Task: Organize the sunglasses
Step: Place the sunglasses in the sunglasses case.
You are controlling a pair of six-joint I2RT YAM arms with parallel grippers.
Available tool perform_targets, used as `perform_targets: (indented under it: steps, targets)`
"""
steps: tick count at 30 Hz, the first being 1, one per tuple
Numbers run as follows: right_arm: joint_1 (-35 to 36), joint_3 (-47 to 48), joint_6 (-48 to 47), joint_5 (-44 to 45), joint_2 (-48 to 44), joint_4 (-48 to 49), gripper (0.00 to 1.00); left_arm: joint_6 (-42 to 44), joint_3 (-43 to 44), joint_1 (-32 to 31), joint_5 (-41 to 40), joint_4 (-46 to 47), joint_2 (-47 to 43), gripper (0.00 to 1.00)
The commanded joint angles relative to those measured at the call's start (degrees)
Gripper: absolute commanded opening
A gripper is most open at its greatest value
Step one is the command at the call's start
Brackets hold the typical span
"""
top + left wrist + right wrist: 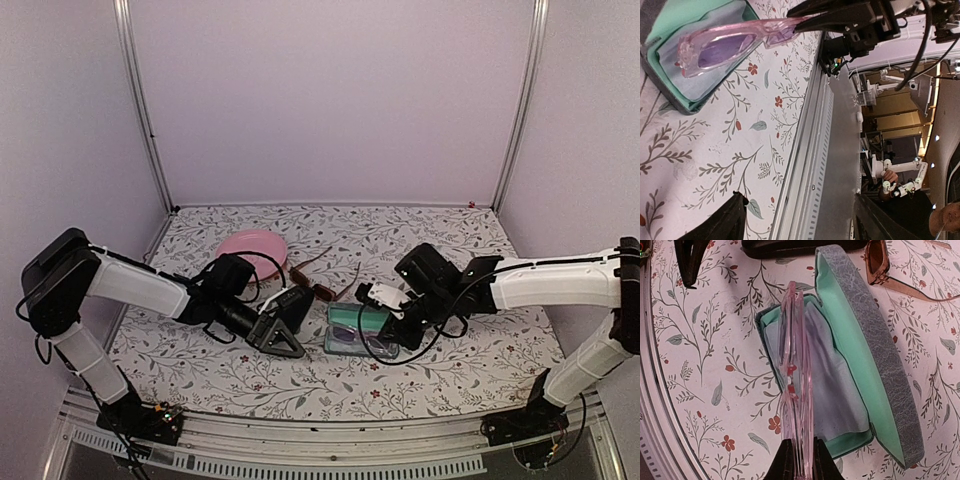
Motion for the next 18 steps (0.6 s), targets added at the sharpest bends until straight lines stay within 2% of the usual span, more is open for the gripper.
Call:
perform_targets:
  steps: [1,18]
  targets:
    - [-1.5,1.9,-1.5,-2.8,1.5,-0.7,0.09,0.9,0.0,0.7,0.2,0.0,-0.7,0.74]
    - [-3.2,3.8,-4.9,-4.4,3.4,-1.0,0.09,0.8,0.5,0.7,0.6,0.6,0.6,0.74]
